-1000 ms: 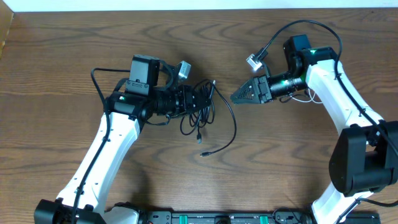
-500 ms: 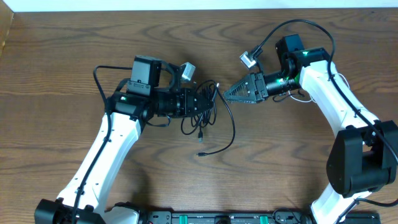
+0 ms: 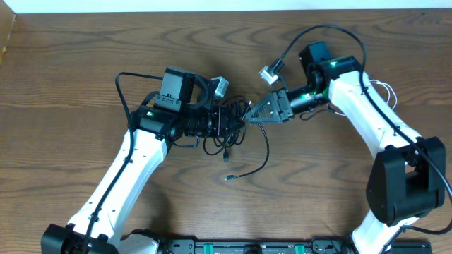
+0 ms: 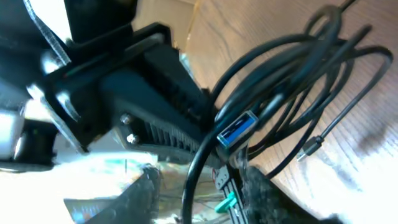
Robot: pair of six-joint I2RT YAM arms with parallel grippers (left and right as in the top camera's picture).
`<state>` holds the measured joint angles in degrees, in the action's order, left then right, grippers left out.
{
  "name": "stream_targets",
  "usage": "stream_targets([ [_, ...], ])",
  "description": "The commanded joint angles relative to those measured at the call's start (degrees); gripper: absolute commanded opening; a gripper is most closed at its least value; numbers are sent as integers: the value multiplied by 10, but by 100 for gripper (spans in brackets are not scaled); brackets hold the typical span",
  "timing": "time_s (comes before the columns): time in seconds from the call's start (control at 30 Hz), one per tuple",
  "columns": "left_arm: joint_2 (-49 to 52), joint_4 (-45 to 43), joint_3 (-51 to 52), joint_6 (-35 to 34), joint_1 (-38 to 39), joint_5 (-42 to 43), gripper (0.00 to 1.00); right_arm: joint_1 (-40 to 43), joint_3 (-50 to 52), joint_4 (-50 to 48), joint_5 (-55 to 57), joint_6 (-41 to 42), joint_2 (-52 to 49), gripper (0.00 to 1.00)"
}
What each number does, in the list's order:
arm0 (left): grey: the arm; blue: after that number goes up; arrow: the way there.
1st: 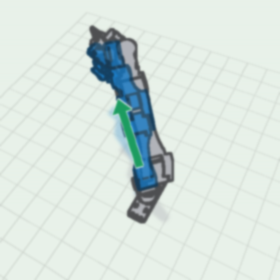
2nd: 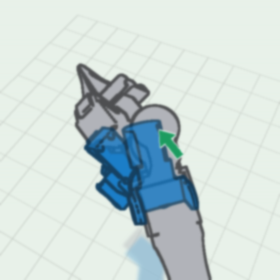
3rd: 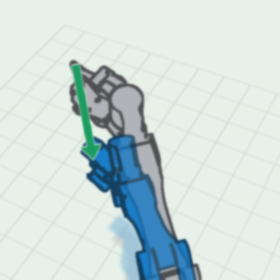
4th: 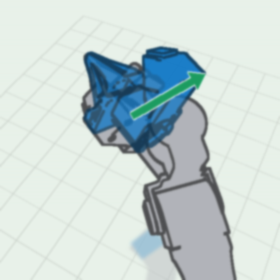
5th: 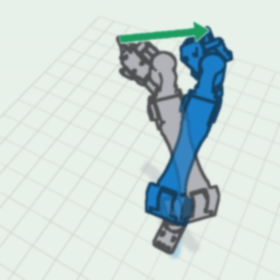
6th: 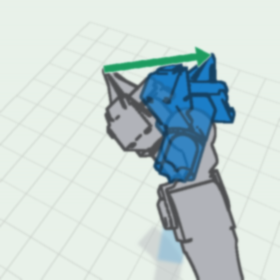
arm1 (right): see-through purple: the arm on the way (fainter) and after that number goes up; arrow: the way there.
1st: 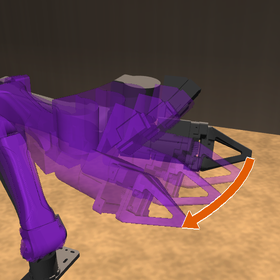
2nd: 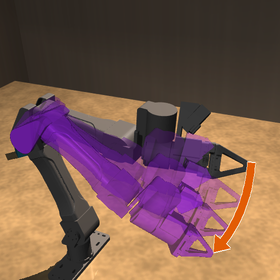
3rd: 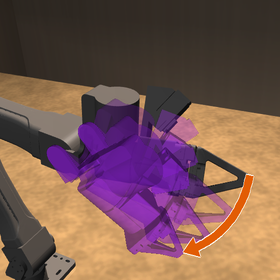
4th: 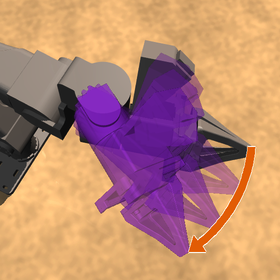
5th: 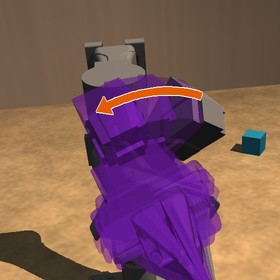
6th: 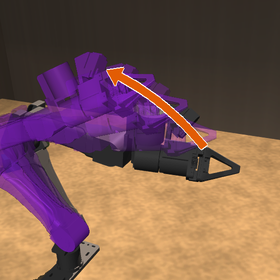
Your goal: Untangle cables
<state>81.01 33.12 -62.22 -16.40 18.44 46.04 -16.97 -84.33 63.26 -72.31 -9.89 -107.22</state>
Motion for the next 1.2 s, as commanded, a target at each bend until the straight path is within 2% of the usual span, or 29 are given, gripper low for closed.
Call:
stream_targets([
  [0.0,2,7,4,14,0,-3,8,-11,-2,-9,34,-4,-7,4],
  [0.03,2,10,4,14,0,-3,8,-11,-2,-13,34,-4,-7,1],
  [0.1,2,21,4,14,0,-3,8,-7,-2,-30,34,11,-7,1],
  [0.27,2,64,4,14,0,-2,8,17,-2,-144,48,111,-7,1],
  [0.33,2,77,4,19,0,7,8,24,-2,-183,86,151,-7,1],
  [0.43,2,80,4,51,0,73,8,32,-2,-212,183,199,-7,1],
  [0.53,2,71,4,68,0,143,8,34,-2,-201,301,221,-7,1],
  [0.73,2,20,4,67,-7,226,8,34,-2,-146,463,221,-7,1],
  [0.83,2,-25,4,41,-34,282,8,35,-2,-112,569,221,-7,1],
  [1.17,2,-40,4,-29,-143,285,8,44,-2,-71,725,221,-7,1],
])
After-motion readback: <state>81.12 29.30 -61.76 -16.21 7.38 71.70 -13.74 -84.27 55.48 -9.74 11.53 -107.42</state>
